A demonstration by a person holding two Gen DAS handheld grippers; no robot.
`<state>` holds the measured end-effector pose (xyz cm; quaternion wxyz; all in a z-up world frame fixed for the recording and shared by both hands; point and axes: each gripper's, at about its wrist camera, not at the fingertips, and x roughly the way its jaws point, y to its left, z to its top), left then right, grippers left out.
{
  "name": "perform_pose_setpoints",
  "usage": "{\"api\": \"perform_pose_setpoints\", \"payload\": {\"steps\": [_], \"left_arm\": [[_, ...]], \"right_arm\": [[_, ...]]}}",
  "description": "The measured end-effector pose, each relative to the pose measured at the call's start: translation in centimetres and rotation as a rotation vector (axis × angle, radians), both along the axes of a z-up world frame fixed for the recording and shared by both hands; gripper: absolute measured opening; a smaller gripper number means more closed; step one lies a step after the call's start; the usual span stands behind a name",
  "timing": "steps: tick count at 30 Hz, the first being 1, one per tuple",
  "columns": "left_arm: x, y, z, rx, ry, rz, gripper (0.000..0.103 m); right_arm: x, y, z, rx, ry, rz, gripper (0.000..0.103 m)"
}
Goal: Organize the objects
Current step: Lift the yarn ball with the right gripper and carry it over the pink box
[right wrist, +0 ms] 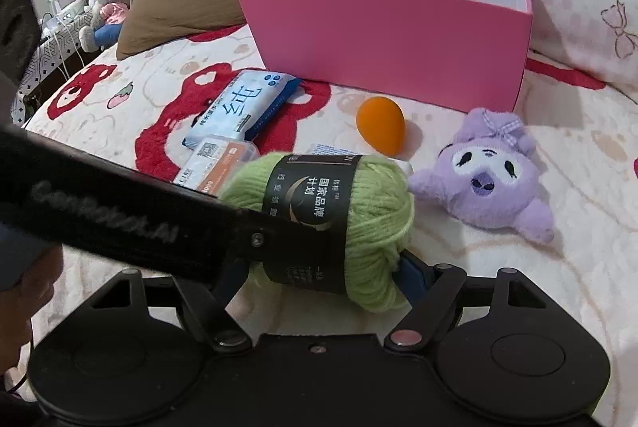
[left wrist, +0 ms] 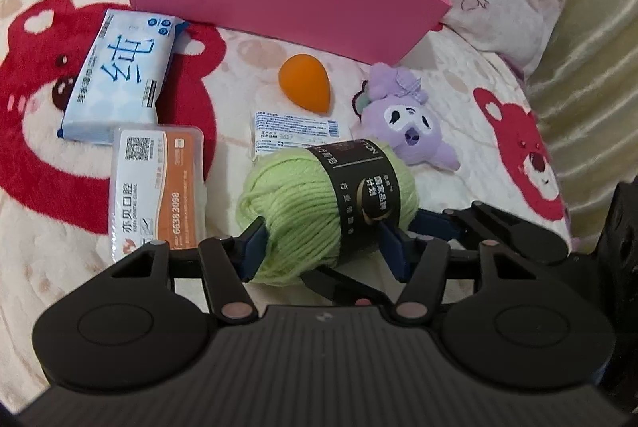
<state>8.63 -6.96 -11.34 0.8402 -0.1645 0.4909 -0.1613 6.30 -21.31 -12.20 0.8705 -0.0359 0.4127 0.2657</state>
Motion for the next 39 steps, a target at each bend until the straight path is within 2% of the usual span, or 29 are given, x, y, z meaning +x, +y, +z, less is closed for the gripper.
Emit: {"api": "perform_pose_setpoints", "payload": {"steps": [9, 14, 20, 27, 31, 35, 37, 39], "left_arm": [[-0.4, 0.1, 1.1, -0.016, -0.022, -0.018, 0.051], [-1.0, 0.5, 3.3, -0.033, -0.071, -0.065, 0.051], [-1.2, 0.3, 6.2, 0.005, -0.134, -0.097, 0.051], [-1.3, -0.4, 9.3, 0.112, -0.193, -0.148, 0.052], [-1.1, 0.8, 12.3, 0.075, -0.212, -0.144, 0.053], [-1.9, 0.8, 16.0, 0.109, -0.302, -0.179, 0.052], [-1.9, 0.9, 17.2, 0.103, -0.301, -0.183, 0.051], [-1.1, 1.0, 18.1, 0.087, -0.262, -0.187, 0.051]], "right_arm": [[-0.4, -0.5, 0.8, 0.027, -0.008, -0.015, 0.082], [-1.2, -0.9, 2.6, 0.037, -0.023, -0.036, 0.083], [-2.1, -0.7, 4.8, 0.064, -0.068, -0.07, 0.083], [-2.6, 0.3, 7.3, 0.024, -0.14, -0.062, 0.083], [-2.1, 0.9, 9.8, 0.029, -0.142, -0.087, 0.083], [-2.7, 0.8, 13.1, 0.064, -0.196, -0.099, 0.083], [-2.7, 0.7, 14.5, 0.081, -0.209, -0.102, 0.083], [-2.7, 0.7, 15.8, 0.083, -0.224, -0.105, 0.083]]}}
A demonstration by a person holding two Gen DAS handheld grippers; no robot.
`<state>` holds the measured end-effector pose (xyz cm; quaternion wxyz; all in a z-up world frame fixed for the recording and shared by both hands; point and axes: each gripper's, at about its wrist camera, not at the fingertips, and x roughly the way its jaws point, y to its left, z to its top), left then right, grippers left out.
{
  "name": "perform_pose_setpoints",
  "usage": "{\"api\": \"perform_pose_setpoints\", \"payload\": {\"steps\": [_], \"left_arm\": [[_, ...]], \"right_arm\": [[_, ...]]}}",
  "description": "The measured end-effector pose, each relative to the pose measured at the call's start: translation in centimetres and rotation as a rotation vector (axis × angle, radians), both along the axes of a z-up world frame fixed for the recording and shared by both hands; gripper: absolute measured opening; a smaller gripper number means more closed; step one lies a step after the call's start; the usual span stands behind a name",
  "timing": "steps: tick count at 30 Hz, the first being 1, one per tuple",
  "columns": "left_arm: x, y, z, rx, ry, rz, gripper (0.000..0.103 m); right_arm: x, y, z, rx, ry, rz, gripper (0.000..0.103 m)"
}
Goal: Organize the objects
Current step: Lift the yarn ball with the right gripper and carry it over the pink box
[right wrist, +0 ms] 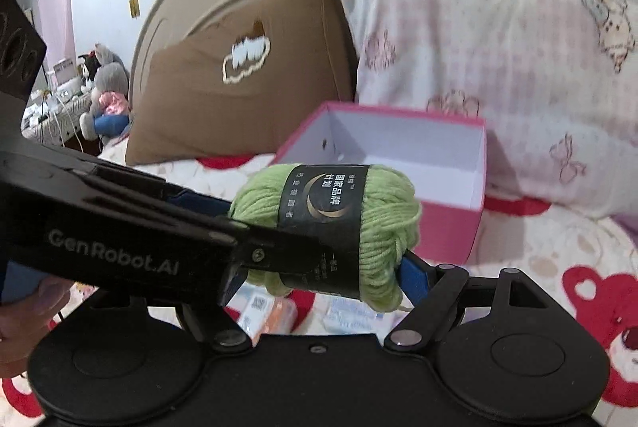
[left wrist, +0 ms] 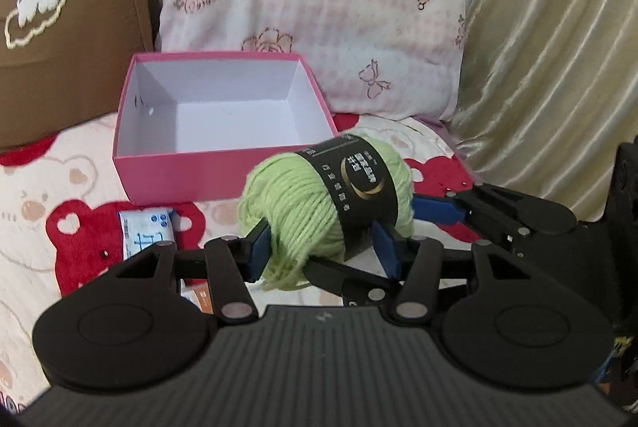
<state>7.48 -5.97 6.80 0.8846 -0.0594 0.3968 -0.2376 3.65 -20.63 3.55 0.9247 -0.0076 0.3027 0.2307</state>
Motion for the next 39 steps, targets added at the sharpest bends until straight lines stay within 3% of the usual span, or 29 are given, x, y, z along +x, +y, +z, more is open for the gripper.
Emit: {"api": "perform_pose_setpoints", "payload": {"steps": [7, 20, 30, 39], "left_arm": [[3.4, 0.6, 2.3, -0.016, 0.075, -0.016, 0.053], [8.4, 0.5, 6.3, 0.054, 0.015, -0.021, 0.053], [13.9, -0.1, 5.2, 0.077, 0.011, -0.004, 0.053], [19.2, -0.2, 0.7, 0.071, 0.055, -0.006, 0.053]], "right_arm": [[1.3, 0.6, 2.9, -0.03, -0.053, -0.004, 0.08], [5.9, 0.5, 6.1, -0.01, -0.079, 0.01, 0.069], [11.5, 0.0, 5.9, -0.019, -0.073, 0.035, 0.065], [17.2, 0.0, 2.9, -0.036, -0.002, 0.048, 0.065]]}}
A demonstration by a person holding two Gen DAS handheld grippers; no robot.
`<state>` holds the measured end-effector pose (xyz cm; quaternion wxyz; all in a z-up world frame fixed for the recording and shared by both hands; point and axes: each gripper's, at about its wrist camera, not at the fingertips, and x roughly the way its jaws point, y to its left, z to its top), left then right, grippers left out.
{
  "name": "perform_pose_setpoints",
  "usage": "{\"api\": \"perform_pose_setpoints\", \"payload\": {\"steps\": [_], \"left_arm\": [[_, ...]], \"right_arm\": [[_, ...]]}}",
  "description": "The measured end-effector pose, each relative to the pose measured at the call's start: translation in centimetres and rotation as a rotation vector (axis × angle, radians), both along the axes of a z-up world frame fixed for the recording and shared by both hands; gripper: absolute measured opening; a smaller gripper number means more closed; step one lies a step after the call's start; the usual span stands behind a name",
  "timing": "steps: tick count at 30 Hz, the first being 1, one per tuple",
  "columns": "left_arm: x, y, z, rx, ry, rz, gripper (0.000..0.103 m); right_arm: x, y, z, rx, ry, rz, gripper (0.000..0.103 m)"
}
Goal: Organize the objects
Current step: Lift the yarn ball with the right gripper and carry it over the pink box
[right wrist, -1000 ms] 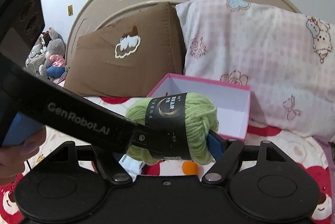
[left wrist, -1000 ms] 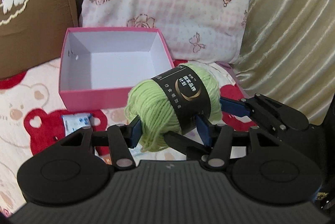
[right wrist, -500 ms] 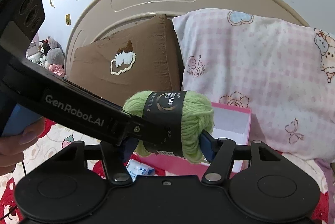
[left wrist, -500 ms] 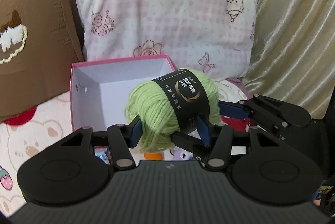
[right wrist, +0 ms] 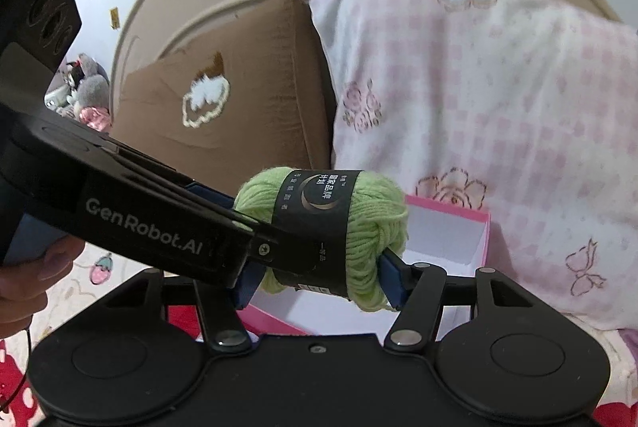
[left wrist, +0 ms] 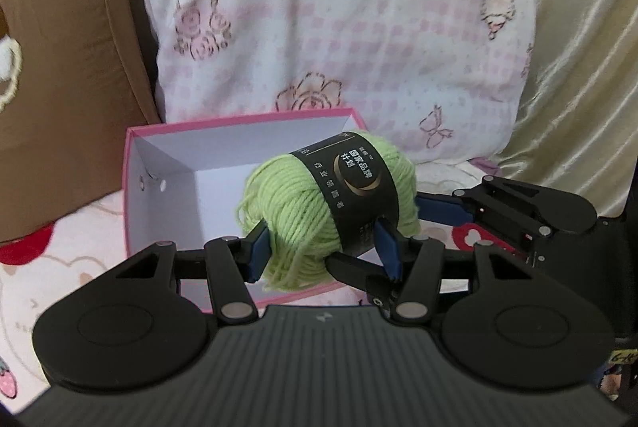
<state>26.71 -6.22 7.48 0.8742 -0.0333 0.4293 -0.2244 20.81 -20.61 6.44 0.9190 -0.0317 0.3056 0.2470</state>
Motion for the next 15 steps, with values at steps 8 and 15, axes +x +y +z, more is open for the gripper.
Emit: {"api": "perform_pose_setpoints", "payload": {"steps": [8, 15], "left_arm": [[4.2, 0.7, -5.5, -0.038, 0.06, 0.004, 0.053], [8.5, -0.1, -8.8, -0.039, 0.091, -0.026, 0.053]], "right_arm": [[3.9, 0.5, -4.1, -0.022, 0.085, 0.001, 0.065], [7.0, 1.1, -6.8, -0.051, 0.126, -0.045, 0.064]]}}
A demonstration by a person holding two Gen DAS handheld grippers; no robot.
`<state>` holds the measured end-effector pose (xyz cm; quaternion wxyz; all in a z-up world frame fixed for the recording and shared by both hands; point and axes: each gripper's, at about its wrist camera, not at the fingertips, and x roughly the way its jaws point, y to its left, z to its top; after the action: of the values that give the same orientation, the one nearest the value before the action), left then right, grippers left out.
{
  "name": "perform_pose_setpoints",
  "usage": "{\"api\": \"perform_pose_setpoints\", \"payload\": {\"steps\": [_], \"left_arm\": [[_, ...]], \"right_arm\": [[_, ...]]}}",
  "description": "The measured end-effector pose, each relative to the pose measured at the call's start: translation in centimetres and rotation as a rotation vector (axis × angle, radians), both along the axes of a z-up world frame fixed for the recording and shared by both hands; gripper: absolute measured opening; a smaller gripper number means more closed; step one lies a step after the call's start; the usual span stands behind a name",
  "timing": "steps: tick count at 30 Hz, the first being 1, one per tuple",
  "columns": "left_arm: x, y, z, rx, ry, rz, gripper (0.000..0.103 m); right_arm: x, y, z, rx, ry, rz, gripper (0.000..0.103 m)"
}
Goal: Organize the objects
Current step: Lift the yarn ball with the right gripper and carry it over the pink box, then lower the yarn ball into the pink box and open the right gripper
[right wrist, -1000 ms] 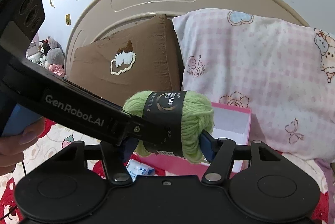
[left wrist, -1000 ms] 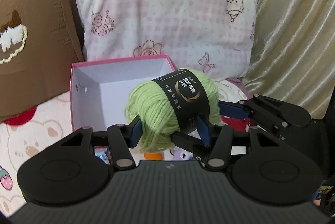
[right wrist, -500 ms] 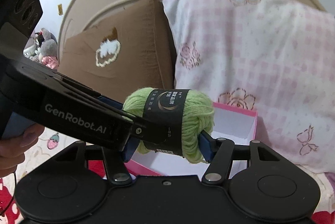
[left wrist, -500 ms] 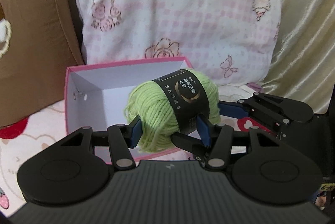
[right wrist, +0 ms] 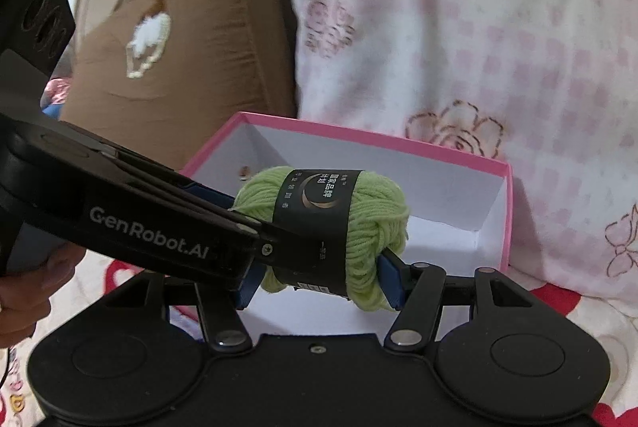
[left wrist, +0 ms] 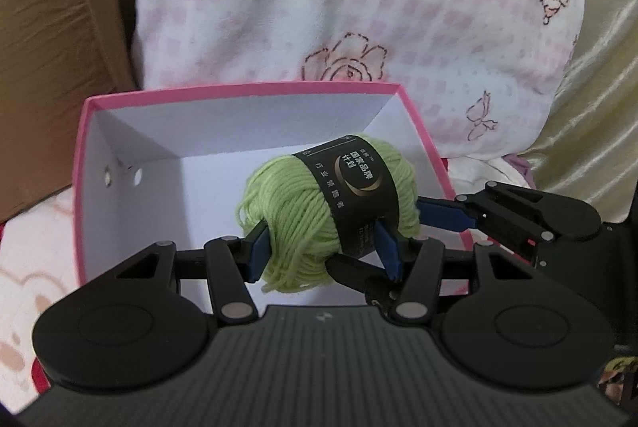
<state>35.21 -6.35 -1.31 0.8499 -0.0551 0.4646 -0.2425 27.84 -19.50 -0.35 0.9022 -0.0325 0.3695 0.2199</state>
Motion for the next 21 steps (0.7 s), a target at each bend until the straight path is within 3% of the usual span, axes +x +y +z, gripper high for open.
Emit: {"api": "perform_pose_setpoints", "payload": {"steps": [10, 21], "left_arm": [[4.2, -2.6, -2.4, -0.006, 0.005, -0.028, 0.053], [7.4, -3.2, -5.0, -0.009, 0.077, -0.003, 0.054]], "right_arm": [[3.7, -1.7, -2.0, -0.055, 0.011, -0.106, 0.063], [6.9, -1.4, -3.8, -0.135, 0.056, -0.11, 0.061]]}}
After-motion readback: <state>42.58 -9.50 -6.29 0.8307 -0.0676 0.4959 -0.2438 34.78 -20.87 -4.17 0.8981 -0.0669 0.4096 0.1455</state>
